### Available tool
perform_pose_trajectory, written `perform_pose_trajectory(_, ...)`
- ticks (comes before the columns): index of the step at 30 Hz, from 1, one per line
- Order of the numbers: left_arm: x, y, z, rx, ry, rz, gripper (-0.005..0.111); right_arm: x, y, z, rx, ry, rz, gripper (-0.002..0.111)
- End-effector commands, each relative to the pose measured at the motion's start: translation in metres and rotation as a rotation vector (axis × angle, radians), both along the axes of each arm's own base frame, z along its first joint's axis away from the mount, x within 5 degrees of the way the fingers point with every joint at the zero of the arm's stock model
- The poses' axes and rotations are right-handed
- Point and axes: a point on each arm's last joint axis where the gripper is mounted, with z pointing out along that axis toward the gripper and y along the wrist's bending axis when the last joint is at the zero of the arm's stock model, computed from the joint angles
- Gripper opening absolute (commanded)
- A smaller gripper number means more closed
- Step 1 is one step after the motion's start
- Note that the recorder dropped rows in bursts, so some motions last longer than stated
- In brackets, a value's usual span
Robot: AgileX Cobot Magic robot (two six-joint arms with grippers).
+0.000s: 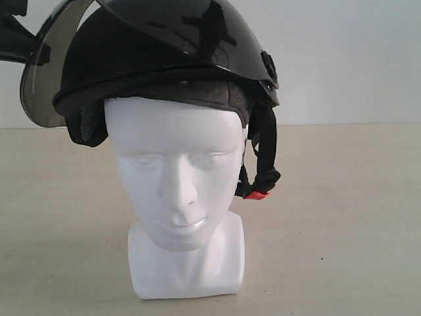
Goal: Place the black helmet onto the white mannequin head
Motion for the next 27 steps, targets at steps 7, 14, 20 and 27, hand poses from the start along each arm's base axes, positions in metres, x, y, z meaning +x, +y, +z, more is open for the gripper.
perform_pose_trajectory(7,0.014,-0.020,-0.007,-0.192,-0.043,-0.221,0.004,0.010,0.014,-0.009,0.024,0.027,0.122,0.000)
perform_pose_trajectory(14,-0.006,-0.028,0.004,-0.267,-0.010,-0.374,0.004,0.010,0.014,-0.009,0.024,0.027,0.122,0.000)
perform_pose_trajectory(20,-0.024,-0.029,0.021,-0.265,-0.054,-0.404,0.004,0.009,0.014,-0.010,0.016,0.034,0.130,0.000)
perform_pose_trajectory(27,-0.032,-0.032,0.031,-0.325,-0.065,-0.440,0.004,0.007,0.014,-0.013,-0.004,0.056,0.151,0.000)
